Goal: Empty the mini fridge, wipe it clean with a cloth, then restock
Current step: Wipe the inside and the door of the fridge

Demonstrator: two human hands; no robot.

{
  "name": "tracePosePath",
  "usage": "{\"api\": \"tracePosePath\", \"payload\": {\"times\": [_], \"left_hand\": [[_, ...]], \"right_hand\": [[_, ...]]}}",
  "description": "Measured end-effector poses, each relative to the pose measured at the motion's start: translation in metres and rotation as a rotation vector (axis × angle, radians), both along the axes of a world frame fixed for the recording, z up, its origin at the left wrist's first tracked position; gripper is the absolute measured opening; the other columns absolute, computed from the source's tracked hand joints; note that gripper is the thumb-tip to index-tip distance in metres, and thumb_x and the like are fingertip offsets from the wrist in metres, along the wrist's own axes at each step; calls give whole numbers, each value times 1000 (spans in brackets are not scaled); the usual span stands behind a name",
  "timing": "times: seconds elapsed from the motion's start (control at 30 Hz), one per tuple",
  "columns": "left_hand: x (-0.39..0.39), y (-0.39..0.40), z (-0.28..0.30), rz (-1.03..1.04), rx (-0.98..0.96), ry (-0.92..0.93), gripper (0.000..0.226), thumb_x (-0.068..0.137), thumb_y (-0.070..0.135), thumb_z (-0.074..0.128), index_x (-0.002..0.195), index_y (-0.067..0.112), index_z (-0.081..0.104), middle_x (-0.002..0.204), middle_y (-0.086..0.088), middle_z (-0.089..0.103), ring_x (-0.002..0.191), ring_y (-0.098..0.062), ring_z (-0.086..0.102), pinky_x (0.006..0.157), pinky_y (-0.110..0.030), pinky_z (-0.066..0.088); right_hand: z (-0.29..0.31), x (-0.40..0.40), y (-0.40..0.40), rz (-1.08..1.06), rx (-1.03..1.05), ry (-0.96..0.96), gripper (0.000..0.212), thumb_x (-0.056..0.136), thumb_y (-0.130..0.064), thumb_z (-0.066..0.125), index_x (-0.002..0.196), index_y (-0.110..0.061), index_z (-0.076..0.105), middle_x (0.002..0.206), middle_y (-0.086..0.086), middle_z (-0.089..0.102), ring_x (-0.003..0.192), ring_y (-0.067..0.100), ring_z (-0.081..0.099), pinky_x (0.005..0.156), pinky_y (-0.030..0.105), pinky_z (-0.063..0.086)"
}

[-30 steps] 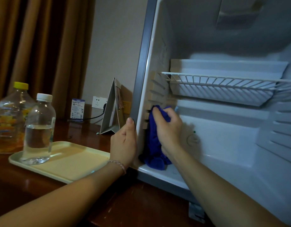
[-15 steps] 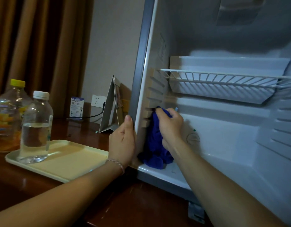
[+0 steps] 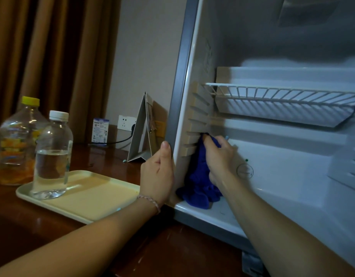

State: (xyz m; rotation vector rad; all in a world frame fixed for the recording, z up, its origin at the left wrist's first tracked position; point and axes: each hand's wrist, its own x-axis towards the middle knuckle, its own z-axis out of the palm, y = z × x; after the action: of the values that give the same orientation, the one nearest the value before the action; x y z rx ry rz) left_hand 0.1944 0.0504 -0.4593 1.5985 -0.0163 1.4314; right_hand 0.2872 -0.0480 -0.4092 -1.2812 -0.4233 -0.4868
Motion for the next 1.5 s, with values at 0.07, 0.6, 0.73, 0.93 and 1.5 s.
{"api": "tracePosePath", "payload": {"times": [0.07, 0.6, 0.73, 0.93, 1.5], "left_hand": [[1, 1, 0, 13, -7, 18, 57, 100, 47, 28, 51, 19, 35, 45, 10, 47, 46, -3, 44, 47, -15, 33], [-3, 0, 2, -43, -36, 70, 60, 99, 52, 26, 55, 15, 43, 48, 3, 44, 45, -2, 46, 48, -12, 37], [-4, 0, 1, -35, -31, 64, 59, 94, 58, 23, 54, 17, 40, 46, 4, 42, 46, -3, 45, 47, -14, 35], [0, 2, 0, -51, -36, 65, 61, 91, 63, 23, 54, 17, 39, 44, 7, 42, 44, -3, 41, 45, -16, 32], [-2, 0, 1, -56, -24, 24, 55, 103, 42, 32, 54, 17, 39, 47, 7, 46, 46, -2, 43, 48, -13, 33]], "right_hand": [[-6, -12, -3, 49, -38, -28, 35, 93, -23, 69, 79, 4, 53, 64, 10, 49, 56, 14, 47, 50, 23, 36], [-20, -49, -9, -16, -333, -435, 34, 87, -38, 64, 64, -16, 52, 60, 2, 54, 75, 25, 57, 77, 45, 50], [-16, -41, -11, 19, -290, -324, 31, 90, -20, 68, 69, -2, 53, 63, 14, 53, 67, 22, 57, 67, 34, 48], [-11, -18, -8, 61, -153, -51, 27, 91, -10, 66, 75, 5, 51, 63, 11, 45, 51, 13, 43, 45, 21, 34], [-14, -37, -2, -56, -125, -63, 28, 91, -19, 66, 76, 1, 53, 60, 2, 52, 52, 9, 48, 51, 23, 40]]}}
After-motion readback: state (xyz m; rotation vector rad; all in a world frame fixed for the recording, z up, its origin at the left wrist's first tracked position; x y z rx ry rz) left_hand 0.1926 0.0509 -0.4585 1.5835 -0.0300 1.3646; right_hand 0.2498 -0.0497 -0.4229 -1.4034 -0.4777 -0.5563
